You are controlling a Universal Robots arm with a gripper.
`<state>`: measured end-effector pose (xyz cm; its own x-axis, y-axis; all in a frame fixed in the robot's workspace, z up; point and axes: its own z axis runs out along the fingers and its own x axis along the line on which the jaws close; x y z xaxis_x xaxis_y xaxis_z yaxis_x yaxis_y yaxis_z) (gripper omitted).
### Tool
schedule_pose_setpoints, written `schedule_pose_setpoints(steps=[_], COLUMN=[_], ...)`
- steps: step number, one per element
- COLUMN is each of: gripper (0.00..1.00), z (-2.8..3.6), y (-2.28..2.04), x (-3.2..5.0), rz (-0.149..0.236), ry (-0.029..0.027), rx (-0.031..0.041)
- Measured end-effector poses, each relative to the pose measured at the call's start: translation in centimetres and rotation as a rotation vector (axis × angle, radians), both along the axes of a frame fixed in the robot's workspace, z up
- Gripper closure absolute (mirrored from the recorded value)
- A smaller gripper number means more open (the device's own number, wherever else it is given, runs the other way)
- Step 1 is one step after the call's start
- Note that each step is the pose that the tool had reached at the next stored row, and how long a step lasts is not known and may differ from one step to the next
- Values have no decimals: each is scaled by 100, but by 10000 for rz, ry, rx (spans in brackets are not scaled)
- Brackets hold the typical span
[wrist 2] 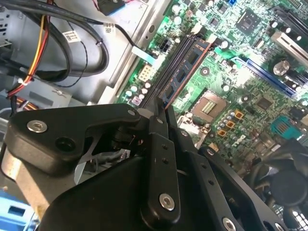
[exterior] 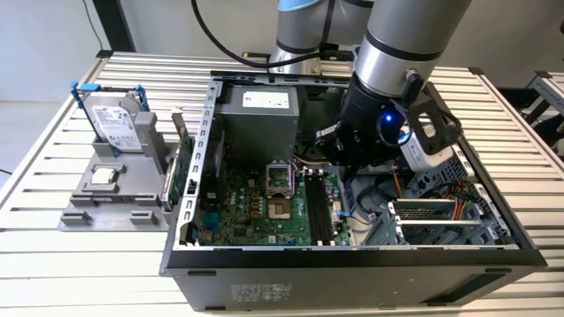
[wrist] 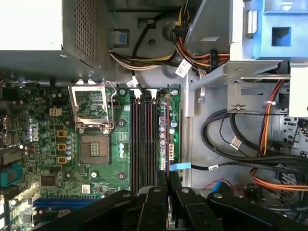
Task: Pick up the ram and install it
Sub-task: 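Insert the ram into the slot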
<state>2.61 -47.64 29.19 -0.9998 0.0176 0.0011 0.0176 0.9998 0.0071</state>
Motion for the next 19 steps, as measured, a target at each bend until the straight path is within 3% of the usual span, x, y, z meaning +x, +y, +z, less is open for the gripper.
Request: schedule_pose_setpoints(steps=[5, 6, 7, 19], gripper=[100, 100, 100, 100], z=[-91, -260, -342, -561], y=[0, 0, 0, -5], x=[-22, -55, -60, -79], rz=[1, 2, 2, 2], ry=[0, 0, 0, -4], rx=[0, 1, 1, 10])
